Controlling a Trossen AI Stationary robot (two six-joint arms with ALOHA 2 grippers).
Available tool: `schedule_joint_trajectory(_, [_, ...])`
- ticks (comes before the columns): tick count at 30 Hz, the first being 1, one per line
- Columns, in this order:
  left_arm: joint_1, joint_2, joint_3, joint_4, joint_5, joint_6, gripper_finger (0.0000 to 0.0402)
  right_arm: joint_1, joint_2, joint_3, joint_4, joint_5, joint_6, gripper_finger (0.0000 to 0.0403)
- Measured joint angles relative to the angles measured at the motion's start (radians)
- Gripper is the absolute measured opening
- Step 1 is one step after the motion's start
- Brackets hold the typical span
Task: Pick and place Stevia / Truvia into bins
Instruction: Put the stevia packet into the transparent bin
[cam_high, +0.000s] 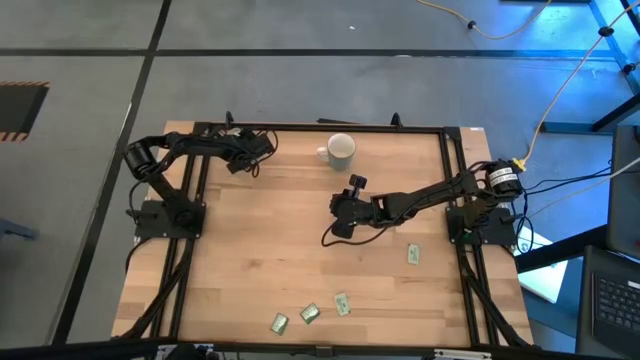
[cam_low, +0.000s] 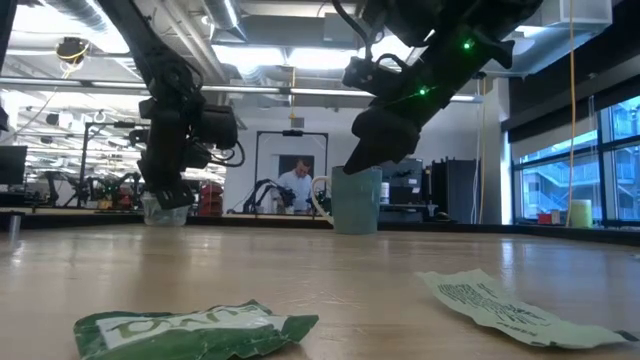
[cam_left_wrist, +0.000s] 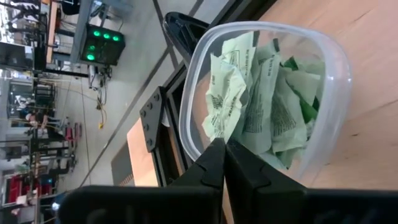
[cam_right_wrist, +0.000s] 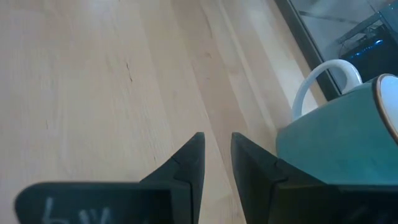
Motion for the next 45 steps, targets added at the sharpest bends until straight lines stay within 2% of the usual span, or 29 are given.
schedule_joint_trajectory(12, [-0.005, -0.035, 0.029, -0.004, 0.02, 0.036, 0.0079, 0.0, 0.0, 0.0, 0.0, 0.0, 0.0, 0.0082])
schedule_joint_trajectory(21, [-0.022, -0.187, 0.038, -0.021, 0.147, 0.051, 0.0097, 0.001, -0.029, 0.0, -0.044, -0.001, -0.001, 0.0082])
schedule_joint_trajectory(23, [-0.04, -0.241, 0.038, -0.018, 0.205, 0.046, 0.0097, 0.004, -0.073, 0.0, -0.098, -0.038, 0.0, 0.0082])
schedule_joint_trajectory(26, [-0.078, -0.323, 0.036, -0.005, 0.332, 0.017, 0.0098, 0.003, -0.15, 0.002, -0.217, -0.216, 0.045, 0.0082])
schedule_joint_trajectory(29, [-0.141, -0.406, 0.002, 0.087, 0.5, 0.008, 0.0097, 0.007, -0.217, 0.002, -0.368, -0.419, 0.125, 0.0082])
schedule_joint_trajectory(31, [-0.191, -0.449, -0.033, 0.181, 0.626, 0.021, 0.0096, 0.019, -0.243, 0.002, -0.467, -0.495, 0.174, 0.0082])
schedule_joint_trajectory(34, [-0.27, -0.497, -0.091, 0.349, 0.818, 0.03, 0.0092, 0.05, -0.269, 0.002, -0.631, -0.514, 0.258, 0.0082])
schedule_joint_trajectory(36, [-0.325, -0.508, -0.134, 0.461, 0.909, 0.014, 0.0089, 0.074, -0.275, 0.002, -0.749, -0.515, 0.363, 0.0082])
schedule_joint_trajectory(38, [-0.382, -0.509, -0.177, 0.59, 0.957, -0.002, 0.0087, 0.098, -0.275, 0.001, -0.849, -0.518, 0.49, 0.0082])
schedule_joint_trajectory(40, [-0.438, -0.509, -0.219, 0.697, 0.961, -0.004, 0.0085, 0.124, -0.272, 0.001, -0.928, -0.545, 0.618, 0.0082])
schedule_joint_trajectory(45, [-0.541, -0.505, -0.303, 0.885, 0.956, -0.004, 0.0082, 0.204, -0.262, 0.0, -1.003, -0.586, 0.825, 0.0082])
